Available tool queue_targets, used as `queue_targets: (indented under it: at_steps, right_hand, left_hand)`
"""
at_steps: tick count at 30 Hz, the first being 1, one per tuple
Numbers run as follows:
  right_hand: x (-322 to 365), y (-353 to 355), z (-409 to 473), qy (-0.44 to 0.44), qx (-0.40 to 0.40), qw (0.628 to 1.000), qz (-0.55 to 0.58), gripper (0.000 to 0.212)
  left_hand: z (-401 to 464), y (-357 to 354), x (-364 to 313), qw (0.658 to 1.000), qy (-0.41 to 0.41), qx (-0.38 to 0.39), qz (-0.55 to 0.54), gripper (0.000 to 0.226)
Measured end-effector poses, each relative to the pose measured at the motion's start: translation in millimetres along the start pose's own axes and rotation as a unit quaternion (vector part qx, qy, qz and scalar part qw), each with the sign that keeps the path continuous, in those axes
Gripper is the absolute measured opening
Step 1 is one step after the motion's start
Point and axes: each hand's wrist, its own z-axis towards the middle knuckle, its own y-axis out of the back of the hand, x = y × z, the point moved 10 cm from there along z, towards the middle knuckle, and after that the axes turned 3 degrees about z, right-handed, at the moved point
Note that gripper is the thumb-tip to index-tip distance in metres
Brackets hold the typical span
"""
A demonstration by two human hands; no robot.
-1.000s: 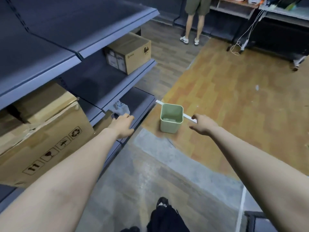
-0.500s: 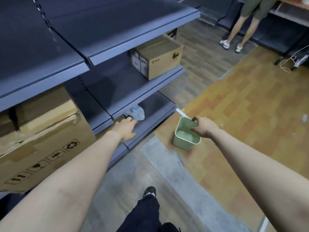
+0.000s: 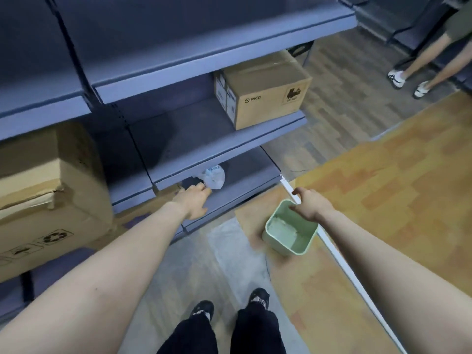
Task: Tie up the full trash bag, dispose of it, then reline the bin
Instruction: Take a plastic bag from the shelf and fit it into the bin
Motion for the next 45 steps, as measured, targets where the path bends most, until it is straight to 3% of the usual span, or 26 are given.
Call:
queue_targets:
  at_steps: [7,15,23,27,32,38,40,43,45]
  right_hand:
    - [-31,-58,96,0.022,0.062,0.998,-0.024,0.049]
    - [-40,-186,210,0.039,0.098,0.994,-0.022,0.048]
    - [-41,-292,330,0.045,0.063,0.997,-0.029,0.049]
    - [-25,-333,395,0.084,0.034,0.995,-0.038,0.049]
    - [-17,-369,457,0.109,0.006,0.993,-0.045,0.051]
    - [-35,-391,490,0.106,-0.001,0.993,-0.055,0.046]
    - [-41,-391,492,0.106,-0.003,0.993,-0.057,0.045]
    - [-49,-387,492,0.106,-0.011,0.993,-0.052,0.045]
    - [-53,-382,489,0.105,-0.016,0.993,-0.047,0.046]
  left_hand:
    - [87,-38,-18,1.0,0.007,-0.021,-0.011,0.048]
    - [202,-141,11,0.999,0.01,-0.015,0.04,0.043]
    - [327,-255,60,0.999,0.03,-0.027,0.029,0.045]
    - [384,-288,78,0.994,0.029,-0.083,0.062,0.04]
    - [440,-308,102,0.985,0.041,-0.149,0.073,0.056]
    - [493,-310,124,0.979,0.074,-0.19,0.026,0.118]
    - [508,-312,129,0.976,0.083,-0.202,-0.014,0.128]
    - [527,-316,134,0.972,0.106,-0.201,-0.062,0.118]
    - [536,-318,134,0.97,0.133,-0.187,-0.079,0.095]
